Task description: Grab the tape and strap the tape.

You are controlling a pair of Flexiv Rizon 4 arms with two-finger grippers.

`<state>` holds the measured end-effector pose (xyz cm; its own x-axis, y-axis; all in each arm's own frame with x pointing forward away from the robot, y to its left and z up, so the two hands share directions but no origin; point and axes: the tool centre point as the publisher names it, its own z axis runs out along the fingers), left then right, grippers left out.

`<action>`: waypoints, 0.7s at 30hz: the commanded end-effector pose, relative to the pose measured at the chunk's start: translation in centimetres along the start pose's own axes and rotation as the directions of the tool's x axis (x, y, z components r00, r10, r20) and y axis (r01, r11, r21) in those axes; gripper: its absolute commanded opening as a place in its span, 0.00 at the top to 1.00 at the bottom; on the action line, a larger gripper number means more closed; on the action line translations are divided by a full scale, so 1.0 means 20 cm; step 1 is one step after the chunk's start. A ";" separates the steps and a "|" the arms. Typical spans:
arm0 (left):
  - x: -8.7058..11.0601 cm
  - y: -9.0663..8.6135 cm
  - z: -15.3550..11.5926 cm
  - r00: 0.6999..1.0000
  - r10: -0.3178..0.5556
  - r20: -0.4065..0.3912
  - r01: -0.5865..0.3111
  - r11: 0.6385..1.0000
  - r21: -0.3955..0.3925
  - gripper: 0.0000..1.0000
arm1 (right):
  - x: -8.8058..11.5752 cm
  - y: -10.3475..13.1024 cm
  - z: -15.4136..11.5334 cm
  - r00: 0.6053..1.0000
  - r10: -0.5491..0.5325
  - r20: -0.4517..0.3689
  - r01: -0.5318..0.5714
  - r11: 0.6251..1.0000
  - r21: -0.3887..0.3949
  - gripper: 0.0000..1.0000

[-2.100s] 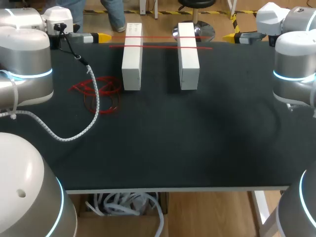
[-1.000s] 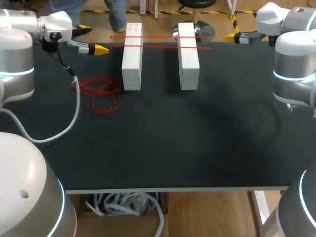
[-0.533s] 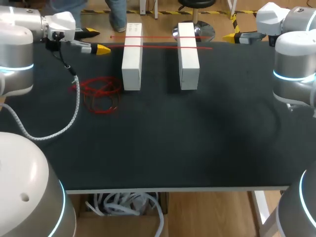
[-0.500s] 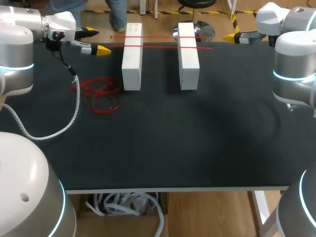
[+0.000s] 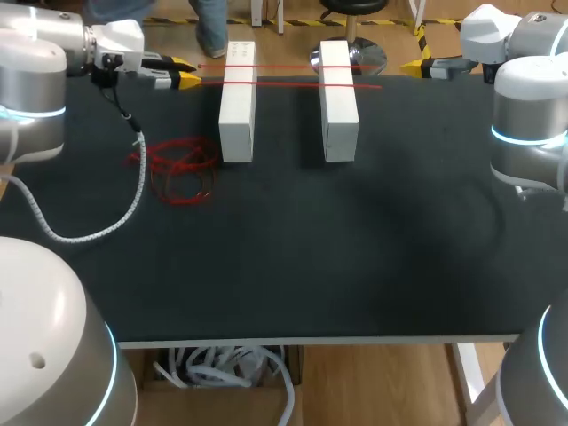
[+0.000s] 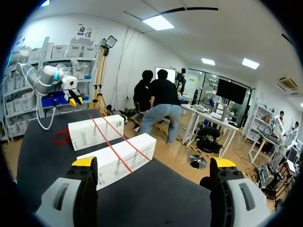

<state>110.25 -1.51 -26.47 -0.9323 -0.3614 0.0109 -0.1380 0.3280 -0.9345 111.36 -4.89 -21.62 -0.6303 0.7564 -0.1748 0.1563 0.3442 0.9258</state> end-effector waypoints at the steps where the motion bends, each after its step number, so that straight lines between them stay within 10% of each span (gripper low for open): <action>1: -0.04 0.02 0.03 1.000 -0.001 -0.021 0.001 1.000 0.003 0.55 | 0.00 0.00 0.00 1.000 0.000 -0.001 0.000 1.000 0.002 0.00; 7: -0.06 0.03 0.05 0.999 0.001 -0.032 -0.001 1.000 0.005 0.76 | 0.00 0.00 0.00 1.000 0.000 -0.001 0.000 1.000 0.002 0.00; 21: -0.10 0.04 0.10 0.998 0.004 -0.062 -0.004 1.000 0.007 0.54 | 0.00 0.00 0.00 1.000 0.000 -0.001 0.000 1.000 0.002 0.00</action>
<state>112.07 -2.27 -27.61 -0.9465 -0.3219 0.0230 -0.1338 0.3265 -0.9357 111.36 -4.89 -21.62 -0.6303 0.7564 -0.1749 0.1563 0.3443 0.9258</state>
